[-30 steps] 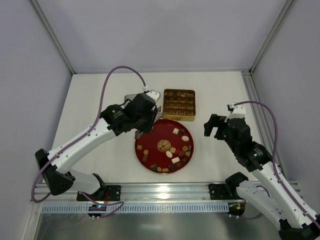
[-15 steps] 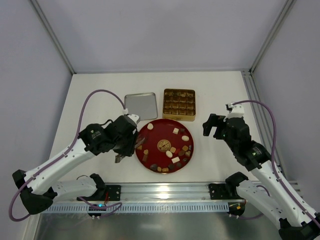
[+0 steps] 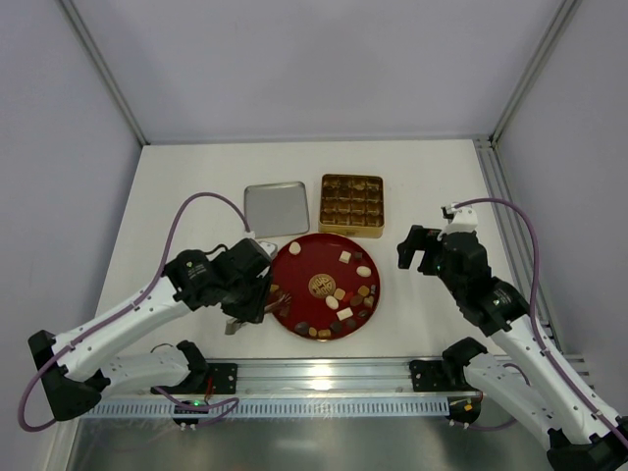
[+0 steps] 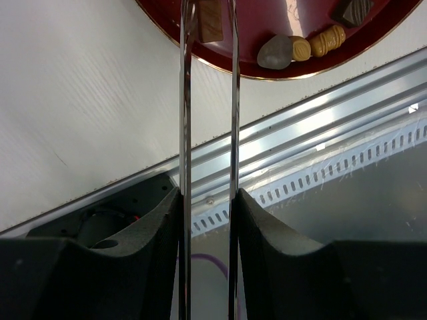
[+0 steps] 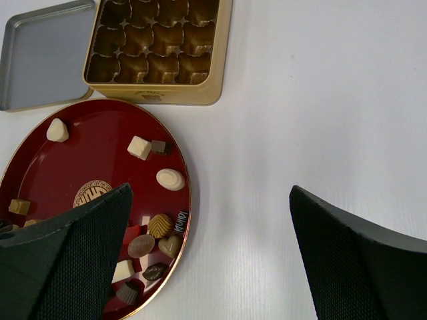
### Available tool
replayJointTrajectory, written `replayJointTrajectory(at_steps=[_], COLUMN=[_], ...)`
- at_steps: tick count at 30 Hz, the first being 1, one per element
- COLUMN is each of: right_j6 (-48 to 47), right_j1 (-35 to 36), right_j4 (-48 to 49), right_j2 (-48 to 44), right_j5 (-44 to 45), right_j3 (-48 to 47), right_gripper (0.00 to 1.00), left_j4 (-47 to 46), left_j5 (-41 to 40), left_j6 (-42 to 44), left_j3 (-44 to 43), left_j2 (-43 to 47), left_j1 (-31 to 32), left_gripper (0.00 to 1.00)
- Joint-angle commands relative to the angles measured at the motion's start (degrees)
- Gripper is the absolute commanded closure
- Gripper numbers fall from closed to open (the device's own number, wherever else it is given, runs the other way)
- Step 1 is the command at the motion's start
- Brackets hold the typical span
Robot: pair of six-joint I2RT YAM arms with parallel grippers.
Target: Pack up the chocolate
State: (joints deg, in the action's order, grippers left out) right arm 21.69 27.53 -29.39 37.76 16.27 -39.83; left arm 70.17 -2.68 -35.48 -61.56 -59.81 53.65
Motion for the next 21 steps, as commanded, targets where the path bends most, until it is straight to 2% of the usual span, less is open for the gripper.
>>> replayJointTrajectory(at_steps=[1,21], right_j6=[0.19,0.28], right_j1=[-0.02,0.07], right_j4=[2.14,1.79], right_j2=[-0.76,-1.63], right_j5=[-0.10,0.16], right_j3=[-0.42,-0.07], right_gripper=[0.00,0.00], left_j4=[-0.21,1.46], left_j5=[1.97,0.83], left_j6=[-0.46,-0.55], left_j3=[0.12,0.30], left_j2=[0.84,-1.18], left_j1=[0.49,1.72], left_gripper=[0.63,0.63])
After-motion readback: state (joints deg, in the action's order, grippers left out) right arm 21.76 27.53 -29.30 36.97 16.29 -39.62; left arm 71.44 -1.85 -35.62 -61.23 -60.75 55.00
